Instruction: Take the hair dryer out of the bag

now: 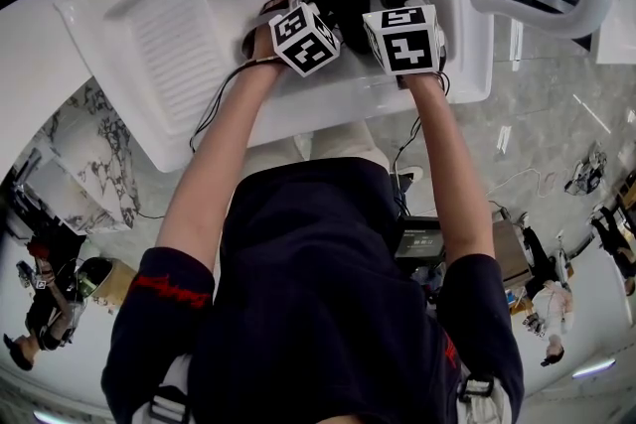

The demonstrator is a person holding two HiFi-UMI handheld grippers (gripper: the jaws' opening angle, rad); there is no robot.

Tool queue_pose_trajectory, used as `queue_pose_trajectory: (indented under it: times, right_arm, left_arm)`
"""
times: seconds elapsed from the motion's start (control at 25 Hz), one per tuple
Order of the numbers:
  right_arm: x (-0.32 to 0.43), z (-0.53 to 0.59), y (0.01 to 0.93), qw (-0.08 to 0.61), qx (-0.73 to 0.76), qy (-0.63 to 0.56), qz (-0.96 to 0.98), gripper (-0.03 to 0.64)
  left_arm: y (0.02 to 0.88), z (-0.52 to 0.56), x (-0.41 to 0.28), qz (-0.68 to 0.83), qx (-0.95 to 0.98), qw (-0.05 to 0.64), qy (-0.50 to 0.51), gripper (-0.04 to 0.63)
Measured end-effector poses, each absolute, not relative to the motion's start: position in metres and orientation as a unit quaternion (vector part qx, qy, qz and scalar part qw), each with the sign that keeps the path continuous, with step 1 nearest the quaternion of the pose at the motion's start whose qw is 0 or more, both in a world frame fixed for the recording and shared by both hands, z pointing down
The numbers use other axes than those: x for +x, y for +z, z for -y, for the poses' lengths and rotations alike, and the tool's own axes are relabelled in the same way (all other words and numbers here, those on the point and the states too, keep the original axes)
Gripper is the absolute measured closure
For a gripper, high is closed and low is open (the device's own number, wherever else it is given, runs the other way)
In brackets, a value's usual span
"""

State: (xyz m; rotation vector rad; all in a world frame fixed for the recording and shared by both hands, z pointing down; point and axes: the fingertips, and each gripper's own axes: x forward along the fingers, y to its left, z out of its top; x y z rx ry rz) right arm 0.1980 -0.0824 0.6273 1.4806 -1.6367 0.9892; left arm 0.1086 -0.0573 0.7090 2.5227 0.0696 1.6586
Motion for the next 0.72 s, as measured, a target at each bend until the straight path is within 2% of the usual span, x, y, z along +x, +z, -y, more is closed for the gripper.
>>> queue_pose_trajectory:
  times: [0.72]
  right_arm:
    - [0.1968, 0.0824, 0.6287, 0.347, 0.574, 0.388, 0.632, 0.577]
  left_arm:
    - [0.7159, 0.0598, 0.1067, -0.012, 0.828, 0.091, 0.554, 0.359]
